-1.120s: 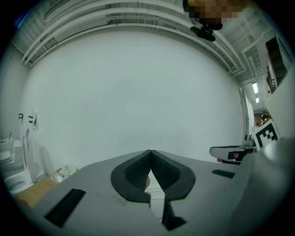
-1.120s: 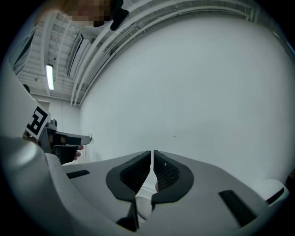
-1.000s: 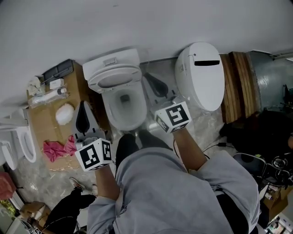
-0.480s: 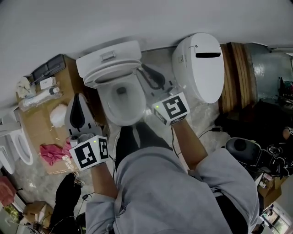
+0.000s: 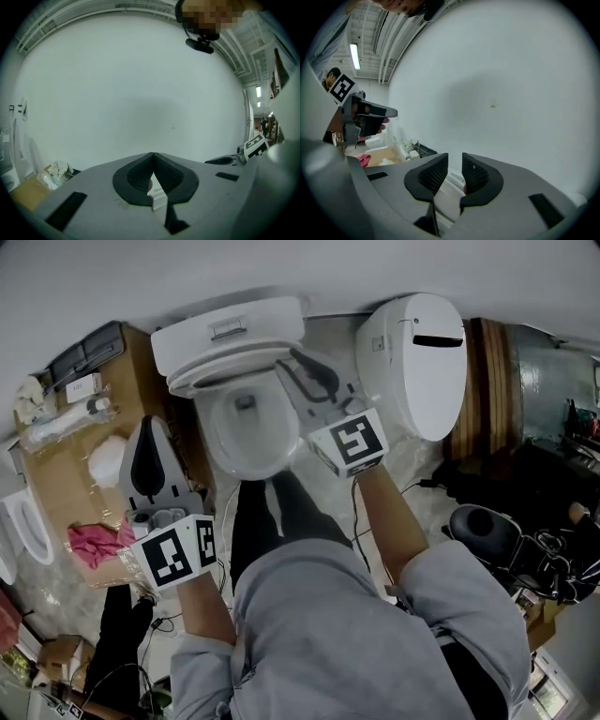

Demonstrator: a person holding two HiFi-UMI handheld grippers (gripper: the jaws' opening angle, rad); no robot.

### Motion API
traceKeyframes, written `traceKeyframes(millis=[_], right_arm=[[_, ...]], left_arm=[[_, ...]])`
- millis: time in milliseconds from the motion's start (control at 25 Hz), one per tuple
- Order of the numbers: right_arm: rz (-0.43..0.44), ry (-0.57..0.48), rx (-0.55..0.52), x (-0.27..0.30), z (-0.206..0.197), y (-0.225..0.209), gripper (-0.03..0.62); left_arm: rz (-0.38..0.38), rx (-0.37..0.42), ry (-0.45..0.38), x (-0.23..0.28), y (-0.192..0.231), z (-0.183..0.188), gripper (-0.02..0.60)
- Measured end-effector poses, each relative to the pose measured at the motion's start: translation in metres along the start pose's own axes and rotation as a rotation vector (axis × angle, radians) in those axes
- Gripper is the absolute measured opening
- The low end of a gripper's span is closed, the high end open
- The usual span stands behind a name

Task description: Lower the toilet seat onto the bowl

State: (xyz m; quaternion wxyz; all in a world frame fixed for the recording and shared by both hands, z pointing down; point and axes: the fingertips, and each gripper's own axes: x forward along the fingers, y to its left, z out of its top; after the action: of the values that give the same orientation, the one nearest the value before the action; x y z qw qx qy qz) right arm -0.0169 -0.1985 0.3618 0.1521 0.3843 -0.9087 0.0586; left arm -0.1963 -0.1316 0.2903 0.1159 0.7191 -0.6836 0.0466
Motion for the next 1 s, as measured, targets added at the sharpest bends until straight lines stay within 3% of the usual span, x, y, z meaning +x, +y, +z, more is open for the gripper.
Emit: traceKeyframes(millis=[1000], right_arm=[[0.098,0.164,-0.077,0.068,-0.092,0.003,0.12]], left_arm=[[0.028,-0.028,0.087,0.024,0.031,-0.066,0.0]])
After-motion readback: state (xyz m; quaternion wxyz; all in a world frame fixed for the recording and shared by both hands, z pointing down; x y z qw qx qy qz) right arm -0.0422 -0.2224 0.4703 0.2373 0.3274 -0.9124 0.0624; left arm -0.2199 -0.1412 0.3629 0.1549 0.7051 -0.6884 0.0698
